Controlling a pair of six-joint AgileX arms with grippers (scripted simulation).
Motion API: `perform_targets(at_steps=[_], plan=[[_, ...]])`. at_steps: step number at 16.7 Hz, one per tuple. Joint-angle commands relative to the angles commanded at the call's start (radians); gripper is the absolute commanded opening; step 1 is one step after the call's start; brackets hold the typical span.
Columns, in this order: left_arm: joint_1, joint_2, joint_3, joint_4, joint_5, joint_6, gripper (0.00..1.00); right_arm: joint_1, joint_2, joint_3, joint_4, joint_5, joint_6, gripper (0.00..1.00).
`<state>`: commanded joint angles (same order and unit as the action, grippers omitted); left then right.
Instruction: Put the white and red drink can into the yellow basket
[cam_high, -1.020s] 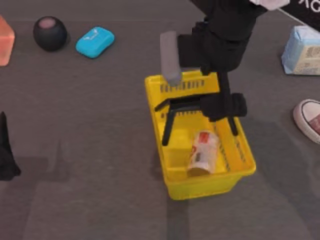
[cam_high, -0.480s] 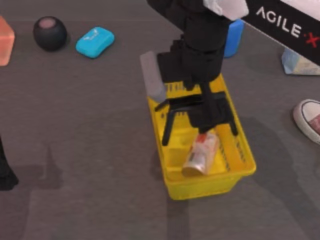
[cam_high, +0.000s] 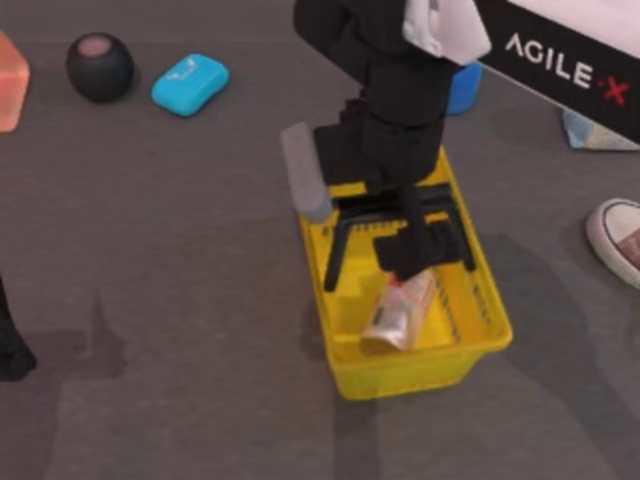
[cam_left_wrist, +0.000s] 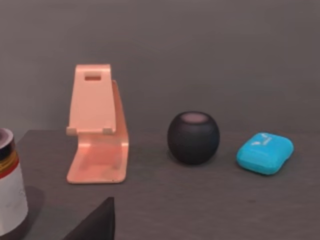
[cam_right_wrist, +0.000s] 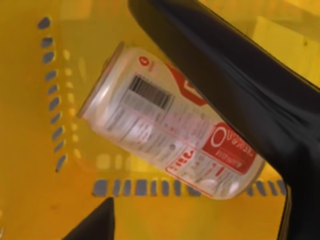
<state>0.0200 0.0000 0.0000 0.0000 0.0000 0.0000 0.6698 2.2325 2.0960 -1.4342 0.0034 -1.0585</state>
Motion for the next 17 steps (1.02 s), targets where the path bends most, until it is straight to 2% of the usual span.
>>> perform_targets(at_steps=[3, 16, 17], plan=[[0.000, 0.000, 0.000, 0.000, 0.000, 0.000, 1.00, 0.000, 0.000, -0.002, 0.001, 0.000, 0.000, 1.00], [0.000, 0.000, 0.000, 0.000, 0.000, 0.000, 1.00, 0.000, 0.000, -0.002, 0.001, 0.000, 0.000, 0.02], [0.000, 0.000, 0.000, 0.000, 0.000, 0.000, 1.00, 0.000, 0.000, -0.002, 0.001, 0.000, 0.000, 0.00]])
